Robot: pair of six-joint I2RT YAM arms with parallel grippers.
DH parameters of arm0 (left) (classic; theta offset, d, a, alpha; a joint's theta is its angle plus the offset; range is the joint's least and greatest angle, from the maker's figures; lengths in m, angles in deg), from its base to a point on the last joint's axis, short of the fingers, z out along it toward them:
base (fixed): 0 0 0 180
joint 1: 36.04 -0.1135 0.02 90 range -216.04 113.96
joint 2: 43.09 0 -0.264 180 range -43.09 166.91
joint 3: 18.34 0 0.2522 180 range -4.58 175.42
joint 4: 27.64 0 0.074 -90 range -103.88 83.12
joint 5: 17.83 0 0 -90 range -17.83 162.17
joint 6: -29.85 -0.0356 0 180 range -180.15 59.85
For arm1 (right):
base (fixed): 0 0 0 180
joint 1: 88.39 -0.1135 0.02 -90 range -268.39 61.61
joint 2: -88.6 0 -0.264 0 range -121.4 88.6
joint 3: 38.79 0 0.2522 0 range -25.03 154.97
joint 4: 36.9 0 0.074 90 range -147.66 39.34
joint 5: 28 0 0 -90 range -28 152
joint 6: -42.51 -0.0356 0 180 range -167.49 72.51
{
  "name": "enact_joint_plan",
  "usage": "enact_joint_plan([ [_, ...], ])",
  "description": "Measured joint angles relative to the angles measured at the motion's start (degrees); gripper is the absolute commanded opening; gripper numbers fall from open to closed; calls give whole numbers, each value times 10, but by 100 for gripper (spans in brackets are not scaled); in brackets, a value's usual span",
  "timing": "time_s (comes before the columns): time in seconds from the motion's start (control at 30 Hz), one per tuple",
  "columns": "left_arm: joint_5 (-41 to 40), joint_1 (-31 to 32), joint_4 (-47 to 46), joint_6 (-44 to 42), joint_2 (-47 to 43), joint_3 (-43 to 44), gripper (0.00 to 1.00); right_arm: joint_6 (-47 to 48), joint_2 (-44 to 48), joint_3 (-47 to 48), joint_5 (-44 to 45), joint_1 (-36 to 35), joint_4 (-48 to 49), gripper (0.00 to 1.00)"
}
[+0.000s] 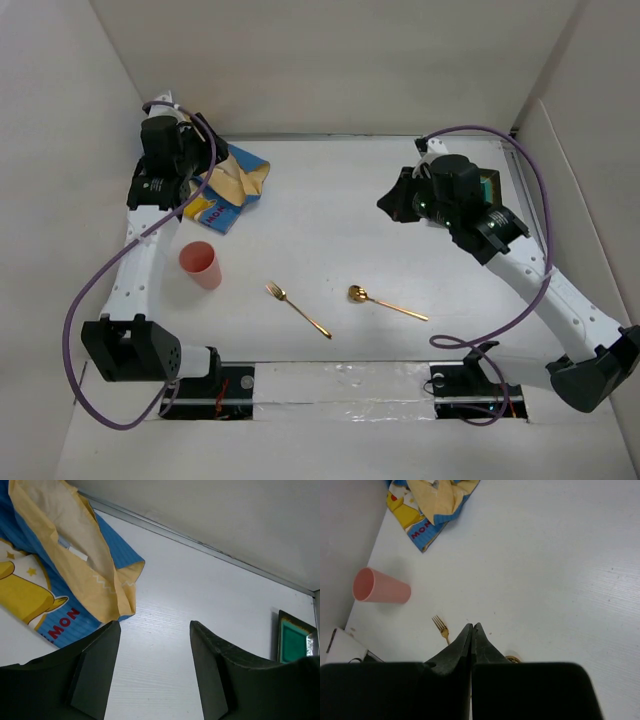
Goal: Set the dinner table for one person
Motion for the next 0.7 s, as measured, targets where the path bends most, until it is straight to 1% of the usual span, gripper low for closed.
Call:
enact_joint_plan([
  [0.03,-6,0,1,-1,0,0,54,0,0,-2,-2,3,0,3],
  [0.07,-13,0,3,-3,2,0,53,0,-1,-2,-3,5,0,6],
  [0.1,-27,0,6,-4,4,1,48,0,-3,-2,-4,7,1,6],
  [0.13,-43,0,13,-4,10,3,46,1,-4,-2,-5,9,1,7],
  [0.2,-76,-2,24,-3,26,7,39,2,-5,-5,-7,13,5,13],
  [0.23,-83,-9,28,-2,38,7,31,2,-5,-8,-10,16,8,17],
  [0.27,-85,-19,35,4,54,7,29,2,-5,-11,-13,18,9,27],
  [0.3,-76,-36,39,9,70,7,27,2,-6,-12,-15,21,9,32],
  [0.33,-59,-61,39,15,87,6,27,4,-8,-14,-18,24,9,37],
  [0.37,-43,-87,38,24,104,4,28,5,-9,-14,-21,26,9,44],
  [0.4,-29,-117,32,32,118,-2,34,5,-11,-14,-23,28,10,46],
  [0.47,-12,-167,29,43,141,-17,40,6,-13,-19,-26,31,14,50],
  [0.53,-16,-204,35,51,167,-21,42,6,-13,-22,-29,35,14,51],
  [0.6,-24,-214,36,54,191,-20,44,7,-13,-24,-31,36,17,51],
  [0.7,-31,-205,39,57,228,-15,45,6,-13,-28,-34,39,17,52],
])
